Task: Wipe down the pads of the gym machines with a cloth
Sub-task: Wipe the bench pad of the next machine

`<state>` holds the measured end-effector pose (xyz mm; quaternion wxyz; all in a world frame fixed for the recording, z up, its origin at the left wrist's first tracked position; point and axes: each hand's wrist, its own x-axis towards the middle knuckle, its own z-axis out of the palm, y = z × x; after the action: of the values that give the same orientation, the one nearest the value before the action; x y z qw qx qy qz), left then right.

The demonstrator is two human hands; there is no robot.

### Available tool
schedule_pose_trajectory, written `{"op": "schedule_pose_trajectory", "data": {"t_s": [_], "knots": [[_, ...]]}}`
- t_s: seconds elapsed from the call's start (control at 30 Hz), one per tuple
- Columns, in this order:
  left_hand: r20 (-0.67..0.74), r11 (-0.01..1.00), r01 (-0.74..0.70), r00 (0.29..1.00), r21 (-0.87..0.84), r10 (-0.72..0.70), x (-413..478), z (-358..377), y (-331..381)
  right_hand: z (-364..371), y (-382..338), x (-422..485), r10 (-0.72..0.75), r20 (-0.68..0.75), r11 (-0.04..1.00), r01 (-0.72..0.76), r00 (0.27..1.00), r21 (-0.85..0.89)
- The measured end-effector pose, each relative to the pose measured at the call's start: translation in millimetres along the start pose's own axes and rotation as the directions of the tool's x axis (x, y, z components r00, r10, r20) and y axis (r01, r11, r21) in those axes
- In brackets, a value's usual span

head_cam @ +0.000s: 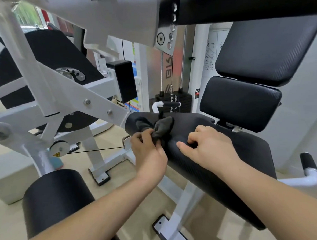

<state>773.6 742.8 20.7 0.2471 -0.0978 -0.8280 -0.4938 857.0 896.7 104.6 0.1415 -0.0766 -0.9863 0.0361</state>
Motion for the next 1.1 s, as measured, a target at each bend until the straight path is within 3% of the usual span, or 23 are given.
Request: {"op": "schedule_pose_trajectory", "data": {"t_s": [0.07, 0.13, 0.23, 0.3, 0.4, 0.47, 0.57, 0.63, 0.73, 0.83, 0.93, 1.03, 1.1], "knots": [[0.049, 0.995, -0.079, 0.996, 0.061, 0.076, 7.3, -6.8, -5.6, -1.7, -1.4, -1.9, -0.002, 0.002, 1.0, 0.002, 1.0, -0.009], [0.066, 0.99, -0.073, 0.996, 0.118, 0.065, 21.0, -9.7, -7.5, -4.0, -1.5, -0.3, 0.005, 0.025, 1.0, -0.005, 1.0, 0.0], [0.017, 0.977, 0.205, 0.978, 0.061, -0.206, 14.3, -5.6, 12.7, -21.2, 8.6, -0.5, 0.007, 0.17, 0.984, -0.038, 0.985, 0.176], [-0.004, 0.963, 0.26, 0.965, -0.067, -0.261, -18.9, -3.2, 38.6, -36.0, 23.1, -17.6, -0.025, 0.2, 0.971, -0.024, 0.979, 0.238], [0.142, 0.985, 0.058, 0.989, -0.16, -0.035, -107.1, -3.0, 79.3, -45.3, 61.5, -66.3, 0.076, 0.015, 0.968, -0.077, 0.997, 0.238], [0.265, 0.972, -0.126, 0.948, -0.197, 0.177, -141.0, -11.9, 95.2, -37.1, 84.3, -97.3, 0.136, -0.085, 0.958, -0.109, 0.987, 0.266], [0.286, 0.949, -0.296, 0.905, -0.107, 0.314, -101.5, -14.7, 84.1, -13.8, 104.7, -114.7, 0.295, -0.206, 0.833, -0.145, 0.933, 0.534], [0.207, 0.975, -0.224, 0.954, 0.006, 0.218, -67.6, -8.7, 79.0, -2.4, 108.2, -119.4, 0.363, -0.269, 0.747, -0.106, 0.892, 0.656], [0.094, 0.997, -0.02, 0.996, 0.074, 0.013, -65.1, 7.6, 92.6, 6.6, 104.7, -121.6, 0.383, -0.332, 0.726, -0.058, 0.862, 0.685], [0.042, 0.998, 0.05, 0.998, 0.032, -0.052, -94.7, 16.8, 114.1, 9.5, 104.5, -120.3, 0.375, -0.346, 0.725, -0.039, 0.86, 0.688], [0.058, 0.999, 0.05, 0.997, -0.011, -0.049, -135.6, 18.3, 136.0, 1.2, 104.0, -119.2, 0.373, -0.251, 0.712, -0.102, 0.893, 0.695], [0.172, 0.997, 0.071, 0.983, -0.037, -0.064, -177.2, 9.6, 165.9, -23.0, 105.1, -119.8, 0.462, 0.052, 0.558, -0.336, 0.885, 0.759], [0.297, 0.996, 0.083, 0.952, -0.017, -0.074, -198.3, -0.2, 182.7, -44.1, 111.0, -120.6, 0.49, 0.307, 0.405, -0.525, 0.816, 0.748]]}}
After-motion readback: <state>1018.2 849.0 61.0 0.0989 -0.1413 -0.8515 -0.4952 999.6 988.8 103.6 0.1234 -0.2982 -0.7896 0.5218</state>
